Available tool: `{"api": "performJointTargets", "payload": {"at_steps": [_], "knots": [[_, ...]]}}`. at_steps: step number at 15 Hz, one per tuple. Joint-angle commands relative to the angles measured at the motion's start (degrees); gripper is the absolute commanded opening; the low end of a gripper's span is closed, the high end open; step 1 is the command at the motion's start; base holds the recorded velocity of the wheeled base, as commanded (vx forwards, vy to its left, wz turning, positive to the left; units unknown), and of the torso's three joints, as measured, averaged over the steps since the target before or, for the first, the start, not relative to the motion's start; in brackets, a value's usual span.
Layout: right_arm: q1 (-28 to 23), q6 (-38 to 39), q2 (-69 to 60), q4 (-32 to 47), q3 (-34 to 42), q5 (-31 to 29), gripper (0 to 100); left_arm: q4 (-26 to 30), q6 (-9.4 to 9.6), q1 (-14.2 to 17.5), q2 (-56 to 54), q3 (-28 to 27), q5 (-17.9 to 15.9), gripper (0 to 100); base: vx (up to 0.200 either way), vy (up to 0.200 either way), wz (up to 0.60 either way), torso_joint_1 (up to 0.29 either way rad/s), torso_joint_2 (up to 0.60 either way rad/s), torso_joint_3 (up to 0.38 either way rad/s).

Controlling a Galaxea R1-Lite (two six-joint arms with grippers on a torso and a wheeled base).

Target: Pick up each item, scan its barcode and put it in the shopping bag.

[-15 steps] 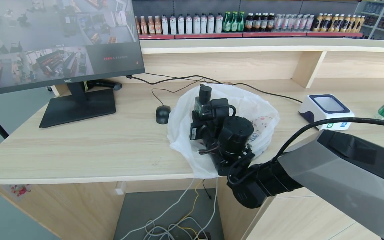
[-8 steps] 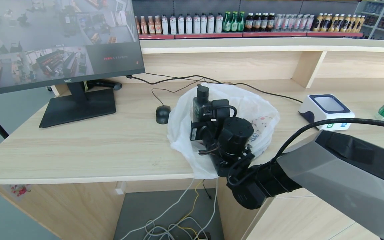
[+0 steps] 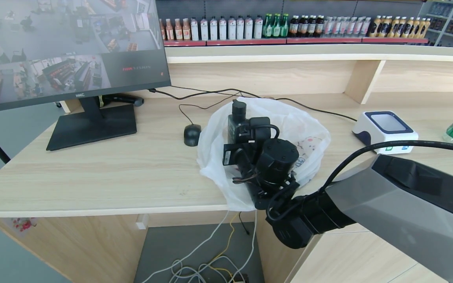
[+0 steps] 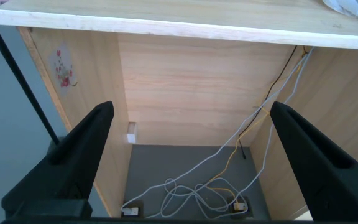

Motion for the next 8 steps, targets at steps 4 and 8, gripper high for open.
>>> {"api": "performJointTargets", "payload": {"at_steps": [4, 8], "knots": [[0.2, -0.39, -1.98, -0.37, -0.03, 0.23, 100, 0.0, -0.01, 0.01, 0.01, 0.0, 0.1, 100, 0.0, 0.0, 0.0, 0.0, 0.0, 0.0], [0.38, -1.18, -4.44, 0.25, 0.06, 0.23, 100, 0.0, -0.01, 0.01, 0.01, 0.0, 0.01, 100, 0.0, 0.0, 0.0, 0.0, 0.0, 0.0]]}}
